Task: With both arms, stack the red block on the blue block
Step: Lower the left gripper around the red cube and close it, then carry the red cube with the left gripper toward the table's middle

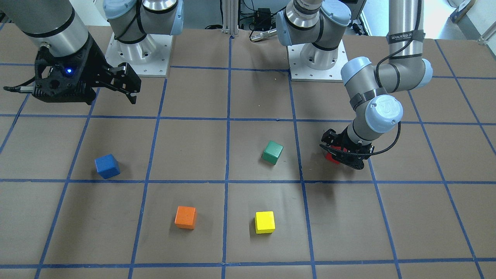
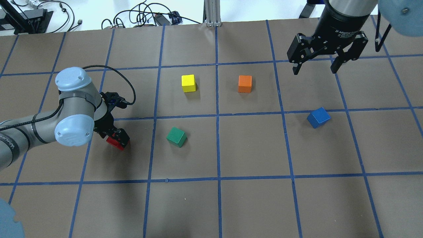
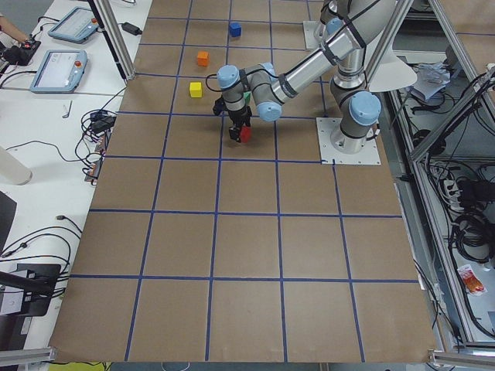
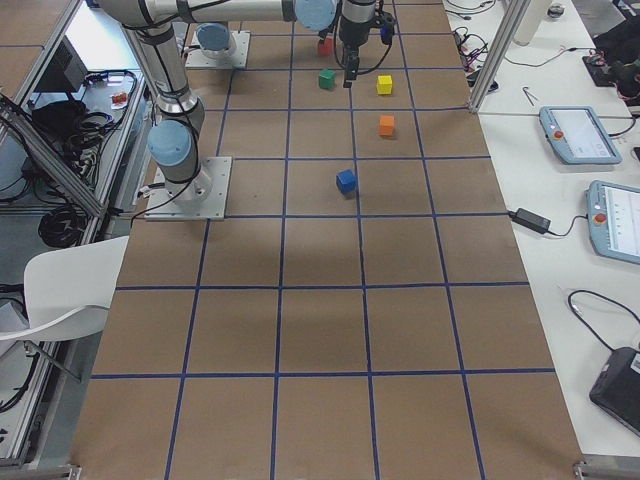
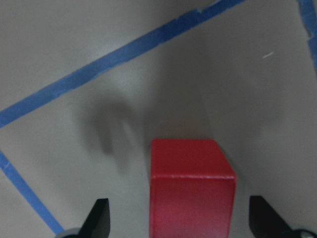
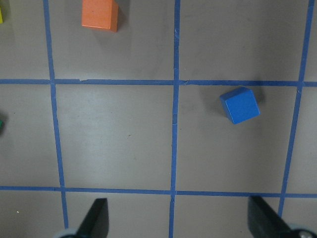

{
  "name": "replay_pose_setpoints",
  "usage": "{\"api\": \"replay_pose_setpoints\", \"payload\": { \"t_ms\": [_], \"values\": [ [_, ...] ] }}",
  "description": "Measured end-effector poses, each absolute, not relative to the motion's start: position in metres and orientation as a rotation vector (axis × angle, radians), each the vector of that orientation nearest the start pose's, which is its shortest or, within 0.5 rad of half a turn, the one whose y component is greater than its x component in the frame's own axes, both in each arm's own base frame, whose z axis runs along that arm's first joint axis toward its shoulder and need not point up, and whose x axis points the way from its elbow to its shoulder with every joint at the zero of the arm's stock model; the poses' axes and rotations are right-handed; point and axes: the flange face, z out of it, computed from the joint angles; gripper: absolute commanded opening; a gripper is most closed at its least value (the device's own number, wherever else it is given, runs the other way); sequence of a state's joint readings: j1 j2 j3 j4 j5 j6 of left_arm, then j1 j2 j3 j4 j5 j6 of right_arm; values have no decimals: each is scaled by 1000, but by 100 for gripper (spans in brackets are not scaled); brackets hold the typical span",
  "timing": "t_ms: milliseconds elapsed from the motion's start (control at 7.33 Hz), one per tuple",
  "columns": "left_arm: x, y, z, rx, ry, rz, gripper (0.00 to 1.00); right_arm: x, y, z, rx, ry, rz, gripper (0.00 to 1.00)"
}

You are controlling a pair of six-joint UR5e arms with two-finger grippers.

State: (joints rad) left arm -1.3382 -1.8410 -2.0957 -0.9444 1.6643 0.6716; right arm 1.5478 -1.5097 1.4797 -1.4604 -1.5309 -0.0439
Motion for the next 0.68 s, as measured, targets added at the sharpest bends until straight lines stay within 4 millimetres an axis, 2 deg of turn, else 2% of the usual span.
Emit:
{"api": "replay_pose_setpoints", "payload": {
  "t_ms": [273,545,682],
  "values": [
    [-14,-487,173,729,3042,288,33,126,-511,489,-31,3096,130,100],
    [-20,-490,183,743,3069,230,30,125,-511,488,-31,3097,133,100],
    [-24,-494,197,739,3073,183,31,125,-511,488,-31,3097,133,100]
  ]
}}
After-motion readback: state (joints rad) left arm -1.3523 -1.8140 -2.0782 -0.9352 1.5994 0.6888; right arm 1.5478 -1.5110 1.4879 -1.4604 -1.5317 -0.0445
